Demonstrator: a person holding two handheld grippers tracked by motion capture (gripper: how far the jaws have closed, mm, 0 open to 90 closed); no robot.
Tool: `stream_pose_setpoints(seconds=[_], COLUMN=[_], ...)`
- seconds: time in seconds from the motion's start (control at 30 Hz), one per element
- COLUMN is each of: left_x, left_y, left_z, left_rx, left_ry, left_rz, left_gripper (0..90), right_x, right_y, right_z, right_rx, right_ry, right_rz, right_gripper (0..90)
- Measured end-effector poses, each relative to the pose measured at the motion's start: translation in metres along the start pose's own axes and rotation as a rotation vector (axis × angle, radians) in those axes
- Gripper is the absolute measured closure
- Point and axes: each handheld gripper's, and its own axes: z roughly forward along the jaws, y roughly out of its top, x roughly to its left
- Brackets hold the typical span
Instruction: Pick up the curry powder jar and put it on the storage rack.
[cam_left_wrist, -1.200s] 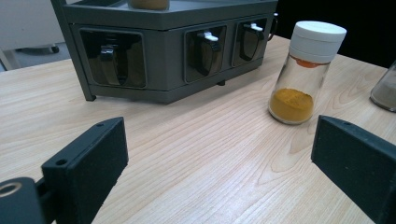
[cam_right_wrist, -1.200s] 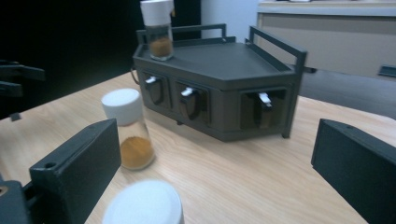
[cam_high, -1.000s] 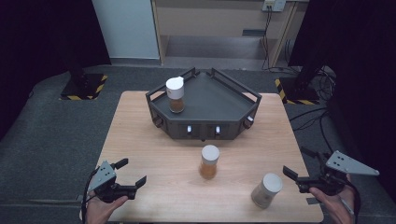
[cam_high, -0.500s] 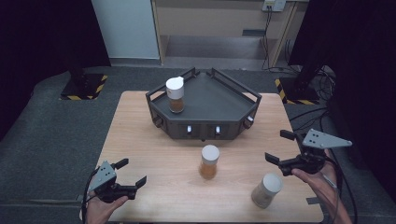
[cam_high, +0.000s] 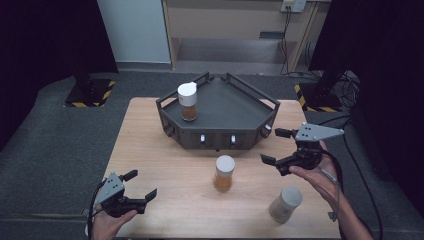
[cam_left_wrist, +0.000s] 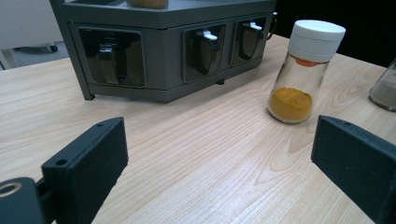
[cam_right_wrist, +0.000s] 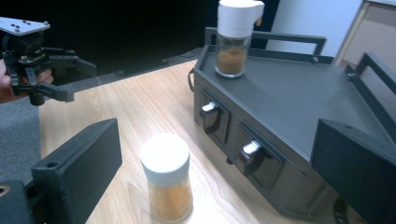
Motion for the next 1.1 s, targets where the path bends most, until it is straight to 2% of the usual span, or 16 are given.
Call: stream_pose_setpoints(seconds=[0.27,0.67,1.1], left_x=[-0.001,-0.001,0.000], left_y=[0.001,0.001,0.001], left_z=[0.000,0.000,0.001], left_rx=[0.003,0.005,0.009], left_ry=[-0.001,-0.003,-0.007], left_rz=[0.005,0.006,0.007], left_gripper=[3.2,3.2,3.4], right_x=[-0.006,-0.010,-0.007], right_y=[0.011,0.016,0.026], right_z=[0.028,0.058,0.085], right_rx=[0.038,0.076,0.170], right_ry=[0.046,0.105,0.154], right_rz=[-0.024,-0.033,-0.069], right_gripper=[3.4,4.2,5.1])
